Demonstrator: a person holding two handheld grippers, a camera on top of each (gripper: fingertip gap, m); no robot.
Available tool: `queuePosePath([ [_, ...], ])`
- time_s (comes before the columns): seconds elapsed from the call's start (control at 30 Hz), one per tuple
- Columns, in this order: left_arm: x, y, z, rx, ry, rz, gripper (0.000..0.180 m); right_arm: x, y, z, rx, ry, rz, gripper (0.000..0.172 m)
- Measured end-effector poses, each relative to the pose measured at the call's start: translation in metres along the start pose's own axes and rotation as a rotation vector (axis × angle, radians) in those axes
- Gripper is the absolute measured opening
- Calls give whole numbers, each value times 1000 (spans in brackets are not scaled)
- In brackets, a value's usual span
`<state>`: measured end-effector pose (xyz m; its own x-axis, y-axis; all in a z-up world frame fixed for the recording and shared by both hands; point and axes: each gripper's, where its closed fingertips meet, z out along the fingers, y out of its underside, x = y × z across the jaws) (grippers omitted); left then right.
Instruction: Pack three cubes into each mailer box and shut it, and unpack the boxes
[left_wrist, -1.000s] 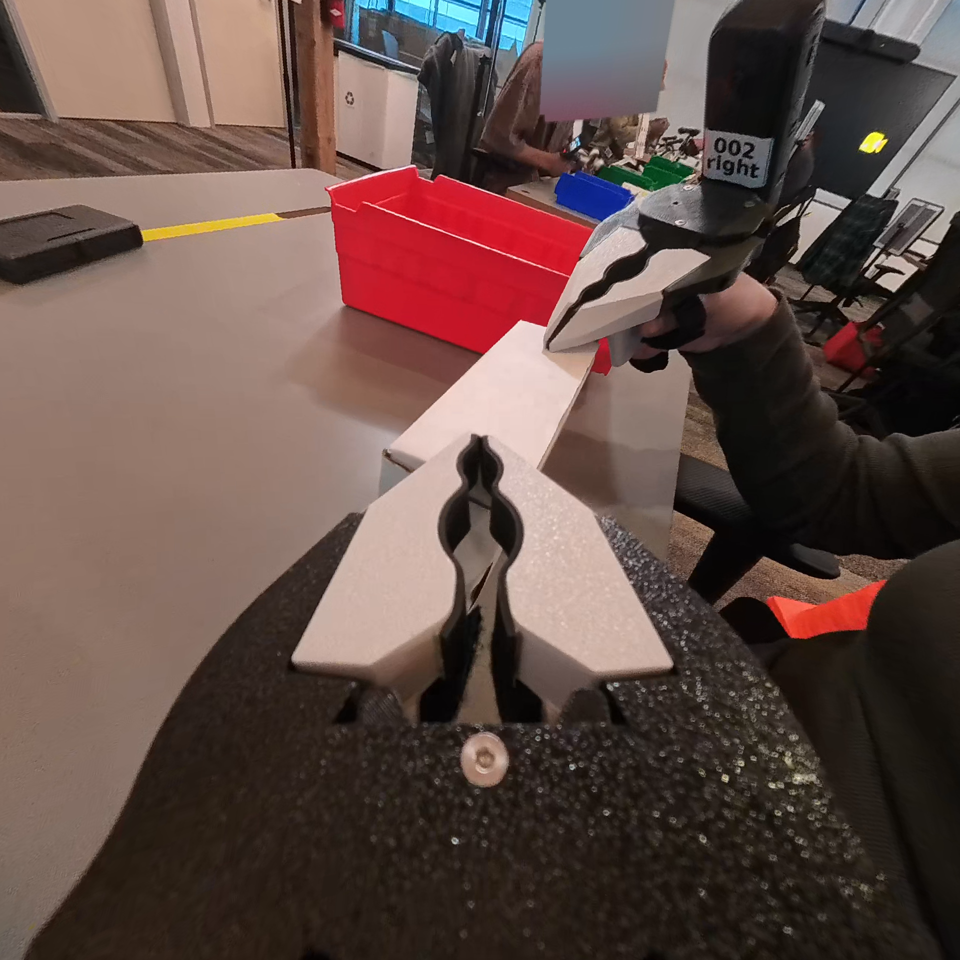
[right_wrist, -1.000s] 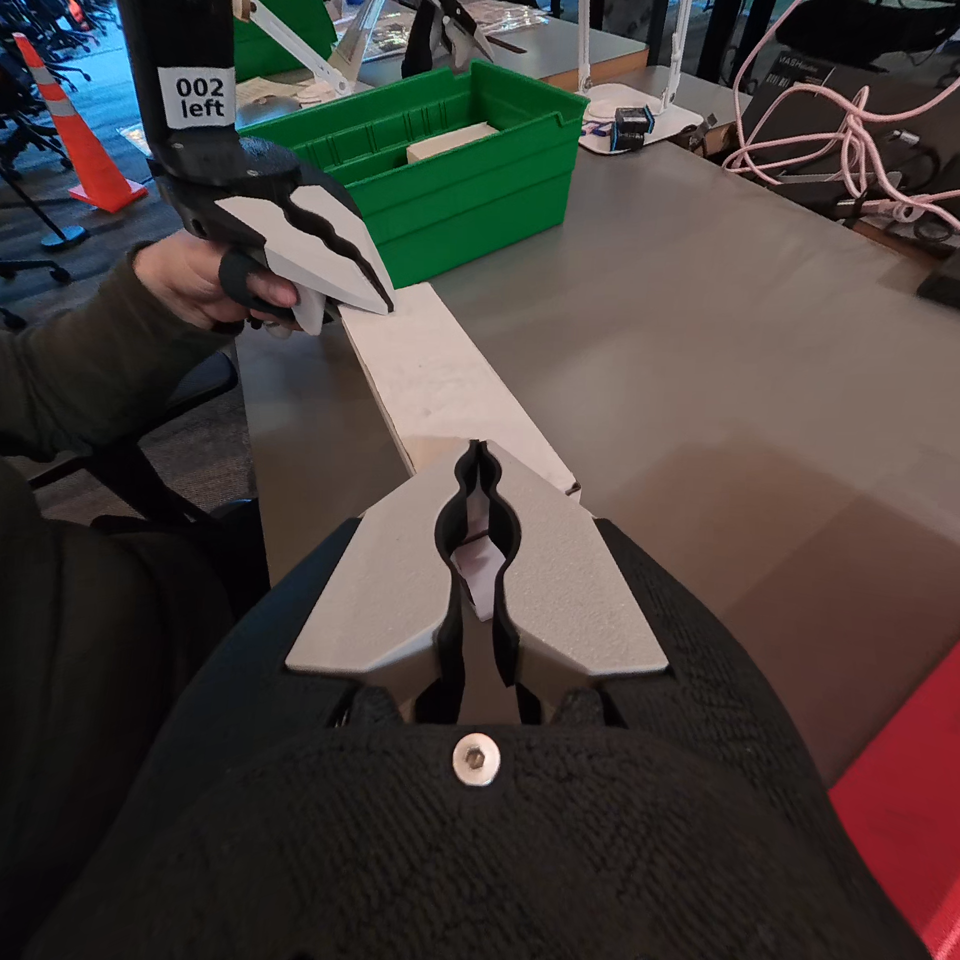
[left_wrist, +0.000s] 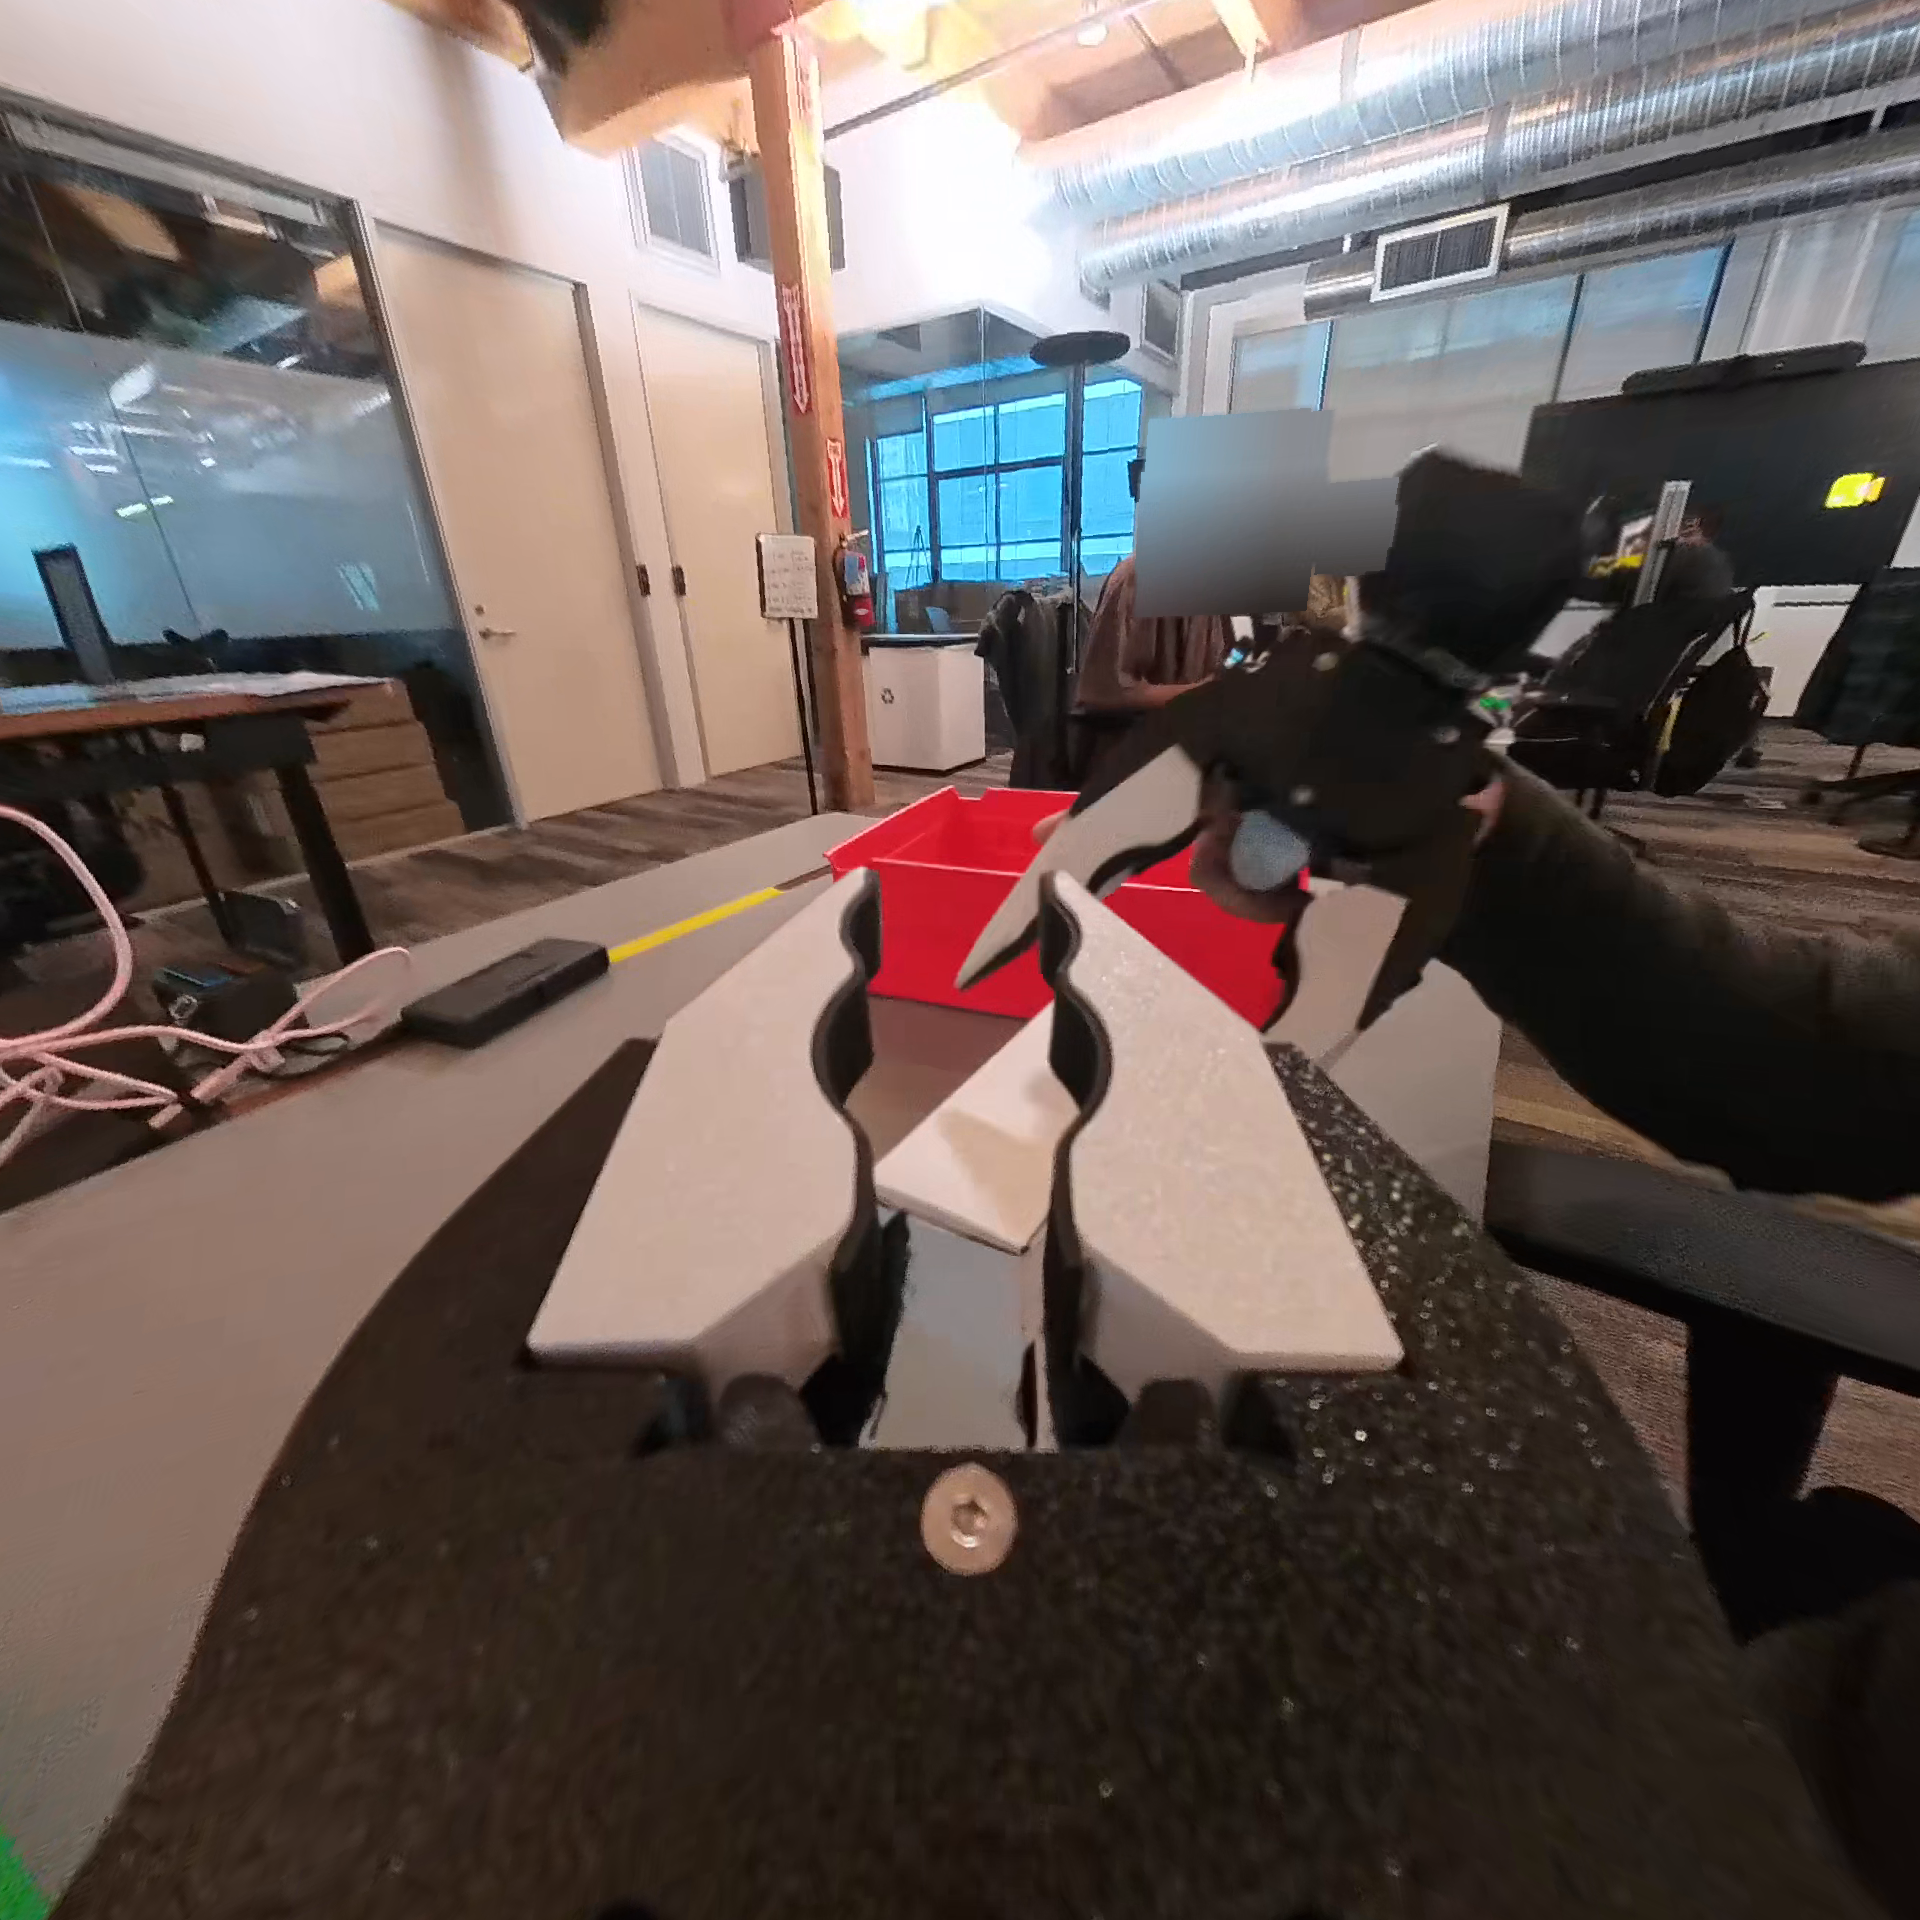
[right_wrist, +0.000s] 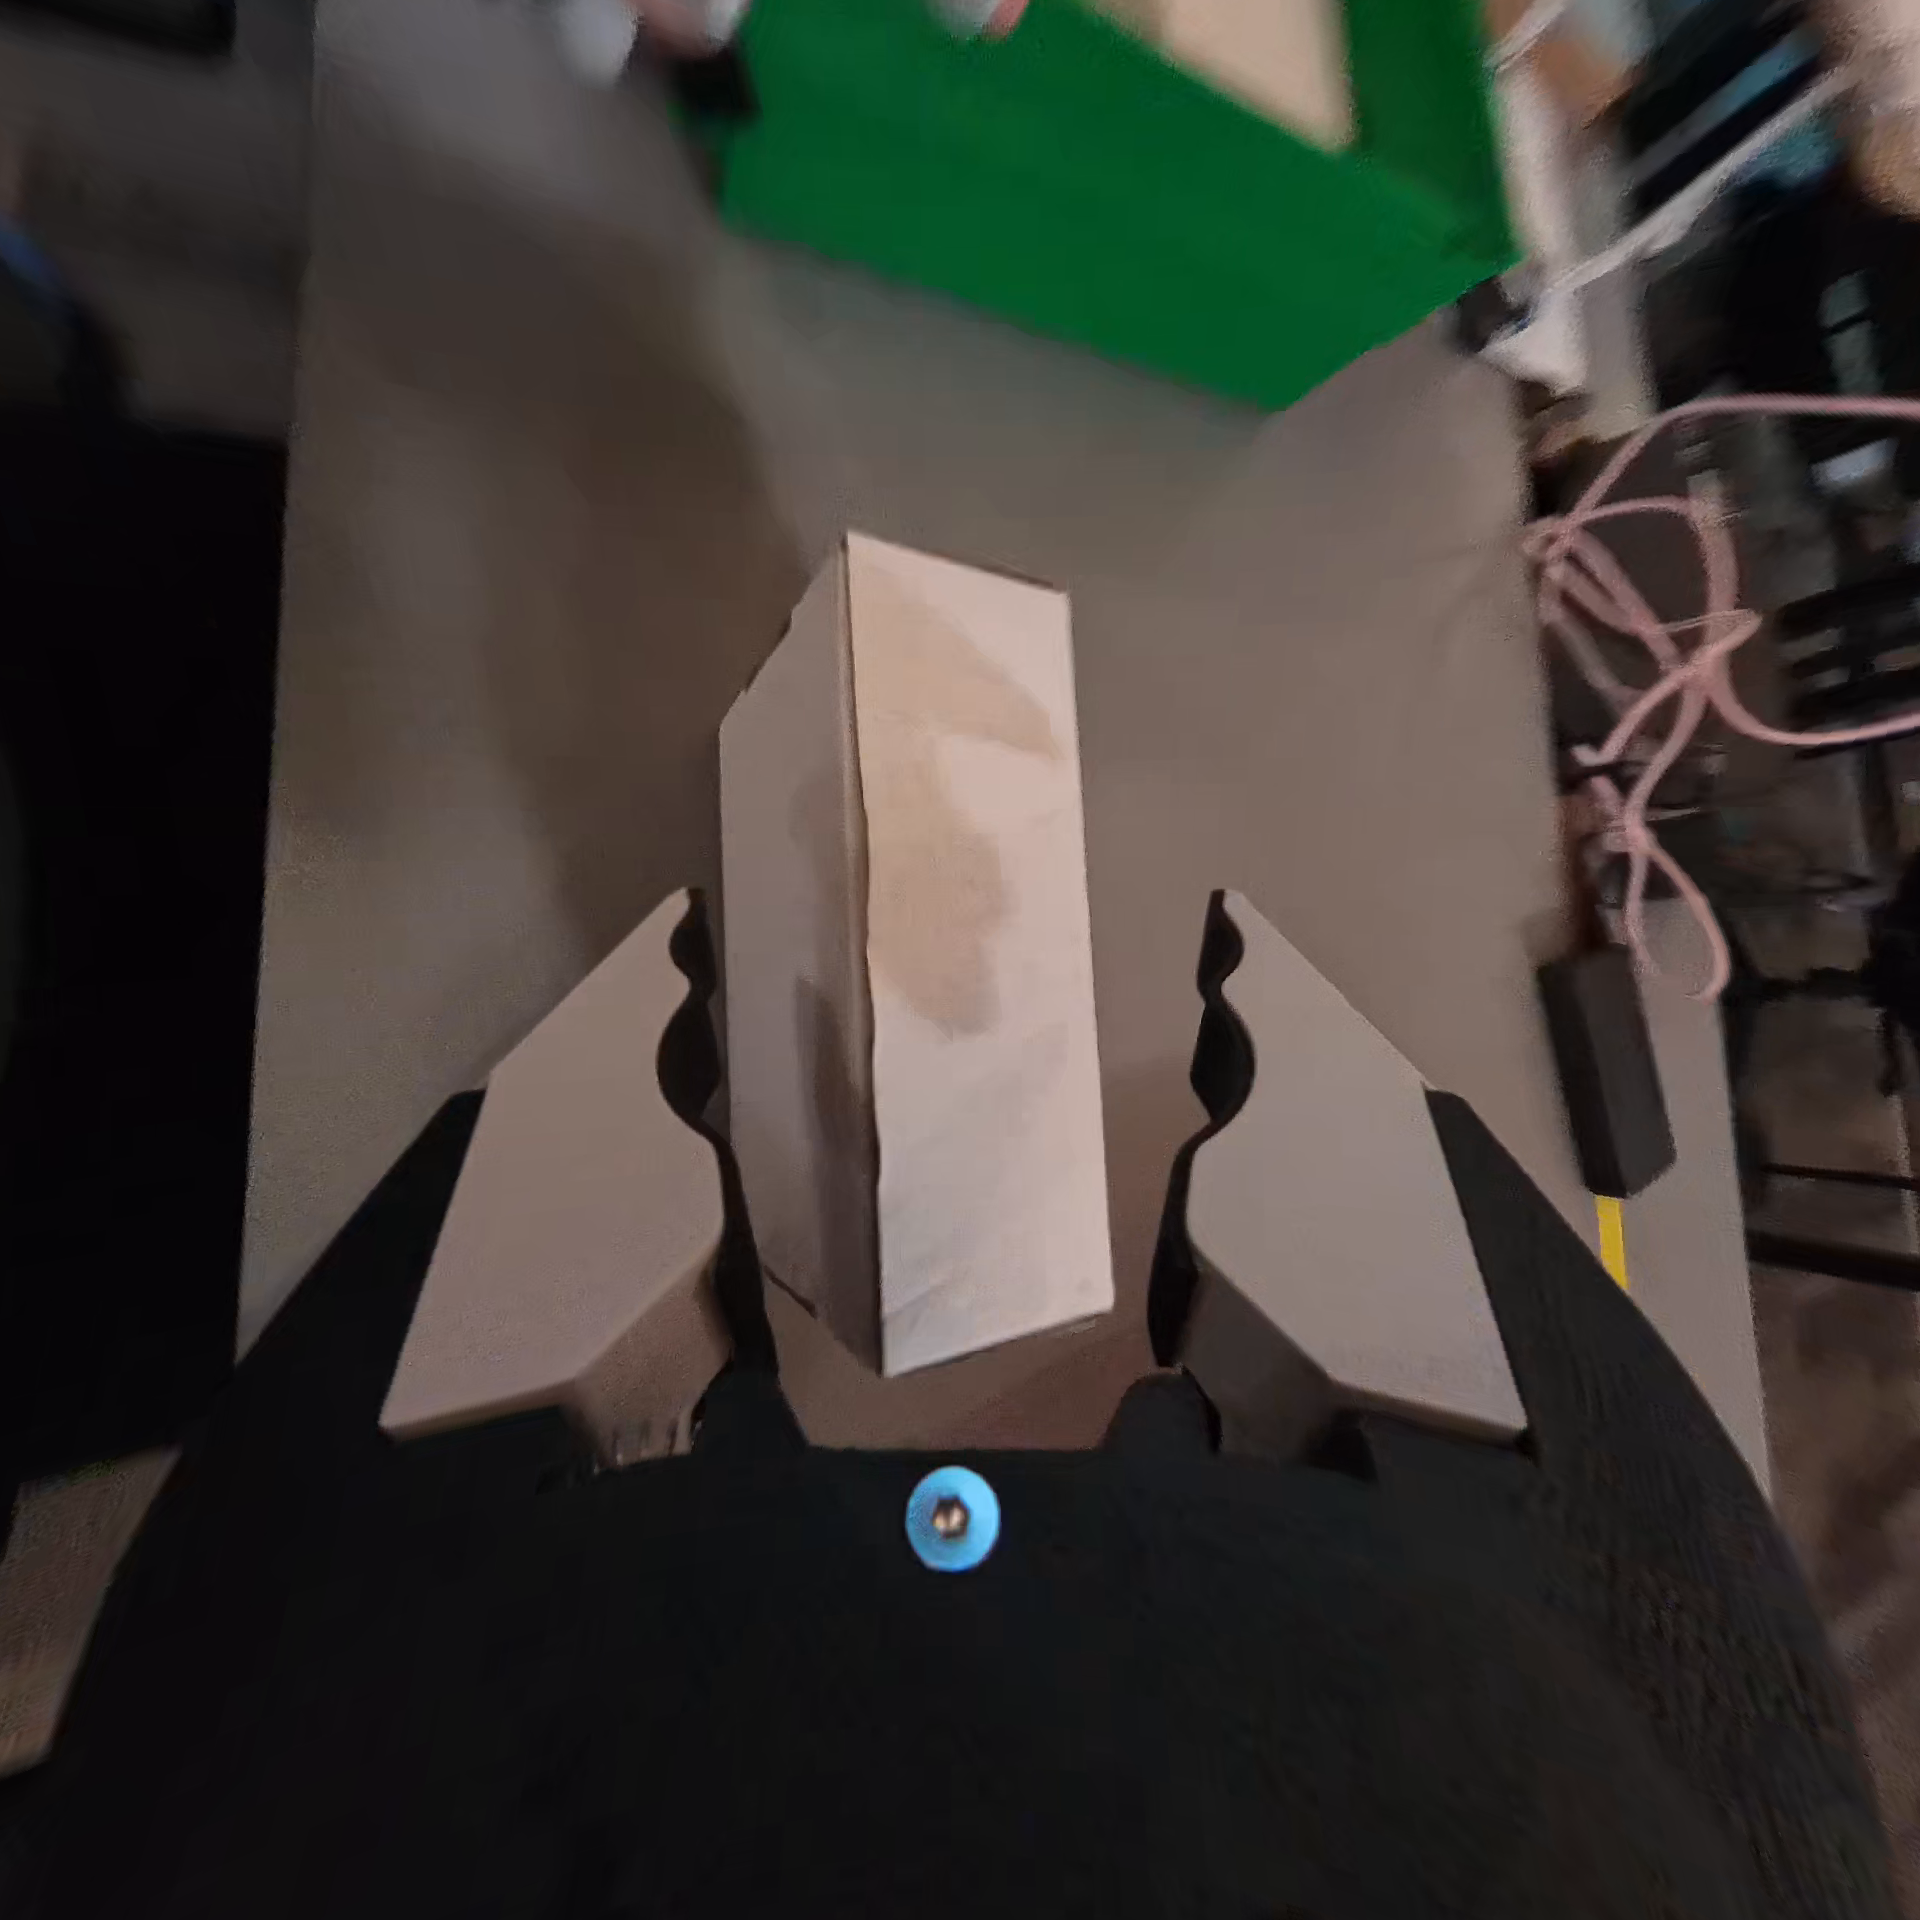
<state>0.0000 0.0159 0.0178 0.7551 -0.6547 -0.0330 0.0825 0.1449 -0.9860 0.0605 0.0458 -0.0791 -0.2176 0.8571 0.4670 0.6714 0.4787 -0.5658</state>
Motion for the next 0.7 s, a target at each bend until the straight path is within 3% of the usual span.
queuePosePath([
  [0.13,-1,-2,-3,-26,-22,49,26,-6,19,28,-278,-199,-72,94],
  [0.2,-2,-4,-5,-28,-29,61,25,-7,32,34,-394,-268,-92,80],
  [0.37,-8,-12,-12,-15,-47,63,24,-14,40,28,-443,-337,-145,68],
  [0.53,-18,-25,-25,13,-88,73,19,4,21,-12,-291,-126,-201,68],
  [0.7,-21,-39,-35,62,-105,75,4,69,27,-91,-171,246,-219,67],
])
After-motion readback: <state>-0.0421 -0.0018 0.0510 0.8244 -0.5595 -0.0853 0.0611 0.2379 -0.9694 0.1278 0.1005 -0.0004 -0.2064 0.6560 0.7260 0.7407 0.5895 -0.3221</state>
